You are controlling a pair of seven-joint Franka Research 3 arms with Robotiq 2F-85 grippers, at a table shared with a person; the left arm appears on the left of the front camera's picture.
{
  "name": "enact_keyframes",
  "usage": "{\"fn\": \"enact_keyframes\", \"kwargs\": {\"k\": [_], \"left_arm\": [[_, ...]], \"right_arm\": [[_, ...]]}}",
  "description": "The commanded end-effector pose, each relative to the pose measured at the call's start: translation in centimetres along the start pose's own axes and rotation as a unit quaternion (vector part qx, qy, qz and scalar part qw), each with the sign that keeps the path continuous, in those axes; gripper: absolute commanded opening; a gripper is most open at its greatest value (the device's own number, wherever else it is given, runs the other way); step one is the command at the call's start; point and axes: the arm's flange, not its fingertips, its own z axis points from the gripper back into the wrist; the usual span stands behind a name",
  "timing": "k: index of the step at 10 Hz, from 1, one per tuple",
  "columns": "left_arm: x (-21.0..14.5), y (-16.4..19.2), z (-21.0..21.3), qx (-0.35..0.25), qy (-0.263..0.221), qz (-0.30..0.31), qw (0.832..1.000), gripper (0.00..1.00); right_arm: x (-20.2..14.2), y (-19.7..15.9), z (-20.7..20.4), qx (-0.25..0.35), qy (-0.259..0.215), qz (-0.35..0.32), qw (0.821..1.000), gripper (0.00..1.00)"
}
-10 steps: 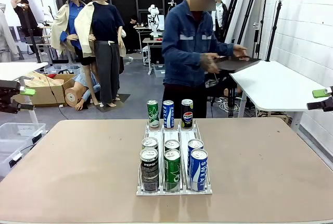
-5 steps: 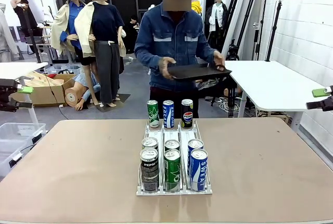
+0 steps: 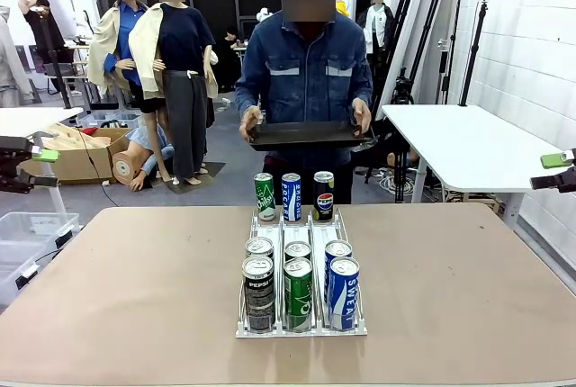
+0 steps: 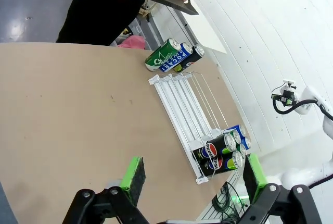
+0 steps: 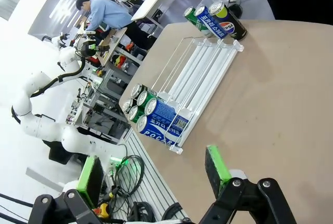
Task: Retrieve and hand over the desired beverage to the person.
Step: Pick up a can of the same type that the person held from the Automatic Can Dispenser.
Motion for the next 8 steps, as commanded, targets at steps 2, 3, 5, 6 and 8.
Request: {"fn": "enact_keyframes", "kwargs": {"k": [2, 3, 5, 6, 8], "left_arm": [[-0.05, 0.07, 0.17, 0.004, 0.002, 0.002, 1.0, 1.0], [-0.05, 0.07, 0.17, 0.004, 0.002, 0.002, 1.0, 1.0], [-0.05, 0.07, 0.17, 0.004, 0.002, 0.002, 1.0, 1.0], [-0.05, 0.07, 0.17, 0.004, 0.002, 0.002, 1.0, 1.0], [-0.05, 0.07, 0.17, 0.004, 0.002, 0.002, 1.0, 1.0]], "right_arm": [[-0.16, -0.04, -0.04, 0.002, -0.001, -0.001, 1.0, 1.0], [-0.16, -0.04, -0.04, 0.002, -0.001, -0.001, 1.0, 1.0], [-0.16, -0.04, -0.04, 0.002, -0.001, -0.001, 1.0, 1.0], [-0.16, -0.04, -0.04, 0.002, -0.001, -0.001, 1.0, 1.0], [-0.16, -0.04, -0.04, 0.002, -0.001, -0.001, 1.0, 1.0]]}}
